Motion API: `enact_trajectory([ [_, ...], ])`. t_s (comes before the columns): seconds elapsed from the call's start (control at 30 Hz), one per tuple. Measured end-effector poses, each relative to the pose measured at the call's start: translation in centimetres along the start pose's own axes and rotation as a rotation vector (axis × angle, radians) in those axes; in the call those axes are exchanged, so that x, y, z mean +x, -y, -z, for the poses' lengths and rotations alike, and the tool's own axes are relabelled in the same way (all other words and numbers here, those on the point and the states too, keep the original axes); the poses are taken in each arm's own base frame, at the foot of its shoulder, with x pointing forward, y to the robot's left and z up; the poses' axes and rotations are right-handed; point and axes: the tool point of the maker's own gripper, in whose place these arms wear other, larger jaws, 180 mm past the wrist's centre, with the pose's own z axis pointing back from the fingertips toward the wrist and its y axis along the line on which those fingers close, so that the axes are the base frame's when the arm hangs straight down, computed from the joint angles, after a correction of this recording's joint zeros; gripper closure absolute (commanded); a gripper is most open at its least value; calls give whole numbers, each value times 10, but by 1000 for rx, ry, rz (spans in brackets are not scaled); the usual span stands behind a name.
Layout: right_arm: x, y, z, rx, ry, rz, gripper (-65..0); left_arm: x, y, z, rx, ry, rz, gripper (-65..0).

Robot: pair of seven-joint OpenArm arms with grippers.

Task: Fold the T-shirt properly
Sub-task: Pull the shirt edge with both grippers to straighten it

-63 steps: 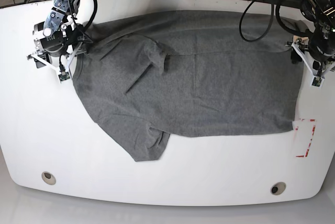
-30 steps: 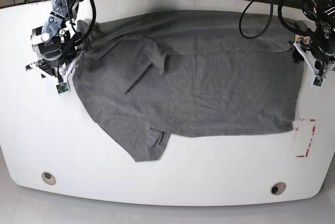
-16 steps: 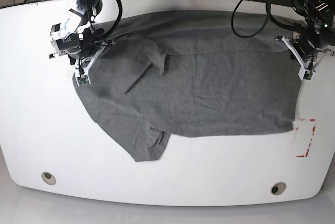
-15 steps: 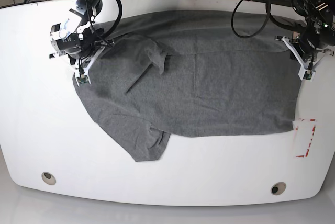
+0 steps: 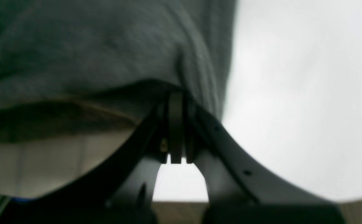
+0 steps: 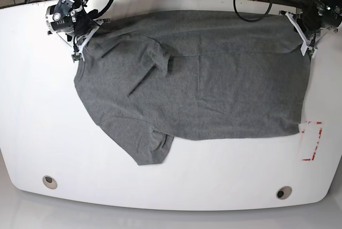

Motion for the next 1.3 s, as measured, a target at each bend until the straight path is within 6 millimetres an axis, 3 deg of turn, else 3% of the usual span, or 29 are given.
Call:
enact_trajectory([
  [0.33, 14, 9, 14, 52, 72, 8, -13, 7, 5, 8, -34, -27, 105, -42],
  [0.67, -22, 53, 7, -25, 18, 32, -13, -24, -22, 23, -32, -154, 93, -42],
  [0.97, -49, 62, 1, -54, -23, 41, -13, -37, -22, 28, -50, -193, 79, -43],
  [1.3, -54, 60, 1, -58, -35, 40, -13, -31, -21, 23, -37, -171, 97, -44],
])
